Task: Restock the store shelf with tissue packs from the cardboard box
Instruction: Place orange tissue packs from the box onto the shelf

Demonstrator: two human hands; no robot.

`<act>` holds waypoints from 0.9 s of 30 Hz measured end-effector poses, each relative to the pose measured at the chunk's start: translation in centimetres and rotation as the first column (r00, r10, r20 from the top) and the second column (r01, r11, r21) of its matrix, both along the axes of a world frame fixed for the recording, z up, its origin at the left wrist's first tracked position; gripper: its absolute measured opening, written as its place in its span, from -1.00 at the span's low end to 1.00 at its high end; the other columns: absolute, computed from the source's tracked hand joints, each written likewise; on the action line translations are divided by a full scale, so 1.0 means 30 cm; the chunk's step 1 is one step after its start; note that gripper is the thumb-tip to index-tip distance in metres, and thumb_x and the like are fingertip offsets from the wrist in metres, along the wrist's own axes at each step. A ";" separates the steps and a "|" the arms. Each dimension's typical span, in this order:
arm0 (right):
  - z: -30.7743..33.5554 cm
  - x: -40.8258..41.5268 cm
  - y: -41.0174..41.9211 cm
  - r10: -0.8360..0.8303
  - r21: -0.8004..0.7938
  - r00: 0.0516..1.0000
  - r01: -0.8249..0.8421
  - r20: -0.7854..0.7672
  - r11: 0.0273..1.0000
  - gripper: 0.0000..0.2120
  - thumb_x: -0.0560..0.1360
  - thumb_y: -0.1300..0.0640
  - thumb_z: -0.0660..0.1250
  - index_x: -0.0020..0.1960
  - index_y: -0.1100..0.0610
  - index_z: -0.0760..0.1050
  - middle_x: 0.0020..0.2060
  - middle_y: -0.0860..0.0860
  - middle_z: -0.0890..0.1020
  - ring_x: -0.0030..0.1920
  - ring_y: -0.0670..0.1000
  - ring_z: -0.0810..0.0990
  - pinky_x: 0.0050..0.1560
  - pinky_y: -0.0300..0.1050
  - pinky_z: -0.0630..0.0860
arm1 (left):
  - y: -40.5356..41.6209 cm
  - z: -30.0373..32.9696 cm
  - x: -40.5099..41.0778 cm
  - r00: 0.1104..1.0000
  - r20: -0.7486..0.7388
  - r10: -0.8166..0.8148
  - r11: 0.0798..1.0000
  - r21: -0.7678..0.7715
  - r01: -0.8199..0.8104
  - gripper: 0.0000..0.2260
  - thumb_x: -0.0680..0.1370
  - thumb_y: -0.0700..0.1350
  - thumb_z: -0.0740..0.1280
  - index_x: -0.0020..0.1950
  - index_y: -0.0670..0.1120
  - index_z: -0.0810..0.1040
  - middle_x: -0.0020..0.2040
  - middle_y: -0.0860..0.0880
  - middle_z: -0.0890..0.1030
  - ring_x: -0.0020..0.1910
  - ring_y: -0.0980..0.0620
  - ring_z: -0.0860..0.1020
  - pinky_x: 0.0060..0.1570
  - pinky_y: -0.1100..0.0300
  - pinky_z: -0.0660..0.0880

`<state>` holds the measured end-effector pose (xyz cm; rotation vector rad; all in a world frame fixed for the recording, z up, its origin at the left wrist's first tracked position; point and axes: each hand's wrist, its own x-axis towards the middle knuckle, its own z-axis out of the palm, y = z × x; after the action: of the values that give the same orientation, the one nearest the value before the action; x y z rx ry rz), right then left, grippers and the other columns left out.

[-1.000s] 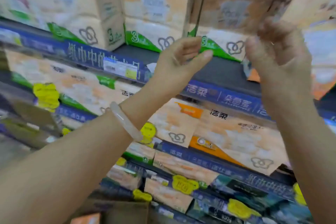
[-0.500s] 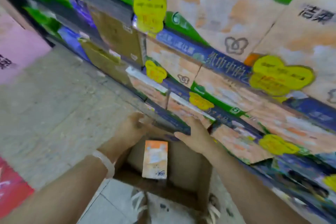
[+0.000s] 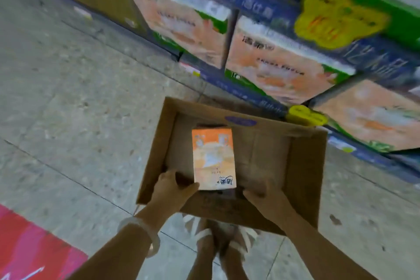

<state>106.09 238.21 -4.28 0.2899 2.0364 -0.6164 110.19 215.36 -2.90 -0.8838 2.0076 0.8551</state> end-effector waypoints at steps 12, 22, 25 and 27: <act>-0.792 -0.149 -0.076 -0.427 -0.208 0.877 0.470 0.221 0.858 -0.17 0.40 -0.05 0.45 0.49 0.12 0.06 0.30 -0.01 0.42 0.26 0.01 0.42 0.12 -0.32 0.45 | 0.066 -0.819 -0.137 0.904 0.021 0.427 0.873 0.250 -0.418 -0.05 0.13 0.30 0.54 0.40 -0.06 0.33 0.38 -0.13 0.46 0.29 -0.14 0.48 0.29 -0.03 0.42; -0.968 -0.124 -0.140 -0.518 -0.401 0.761 0.647 0.390 0.649 -0.68 0.33 0.11 0.52 0.06 -0.04 0.56 0.00 0.03 0.70 0.01 0.07 0.68 0.15 0.17 0.55 | 0.079 -0.959 -0.157 0.759 0.022 0.650 0.682 0.424 -0.596 -0.52 0.28 0.00 0.54 0.15 -0.08 0.61 -0.02 -0.06 0.71 -0.08 -0.06 0.69 -0.19 0.11 0.61; -0.861 -0.119 -0.115 -0.546 -0.419 0.728 0.686 0.415 0.595 -0.72 0.36 0.17 0.50 0.03 -0.03 0.56 -0.05 0.01 0.71 -0.02 0.05 0.69 0.12 0.12 0.57 | 0.101 -0.862 -0.165 0.757 0.004 0.654 0.695 0.393 -0.602 -0.44 0.16 0.04 0.59 0.12 -0.08 0.62 -0.01 -0.09 0.71 -0.02 -0.12 0.67 -0.02 -0.01 0.59; -0.746 -0.115 -0.094 -0.574 -0.438 0.718 0.695 0.393 0.570 -0.63 0.34 0.21 0.51 0.11 0.03 0.55 -0.02 0.03 0.70 0.00 0.06 0.69 0.10 0.09 0.58 | 0.119 -0.750 -0.165 0.767 -0.032 0.640 0.722 0.364 -0.588 -0.56 0.21 0.01 0.58 0.05 -0.04 0.62 -0.06 -0.03 0.70 -0.06 -0.06 0.67 -0.11 0.09 0.57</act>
<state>102.65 235.39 -26.66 0.7226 1.4035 -1.5451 105.23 218.92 -25.40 -1.3438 1.6040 1.6349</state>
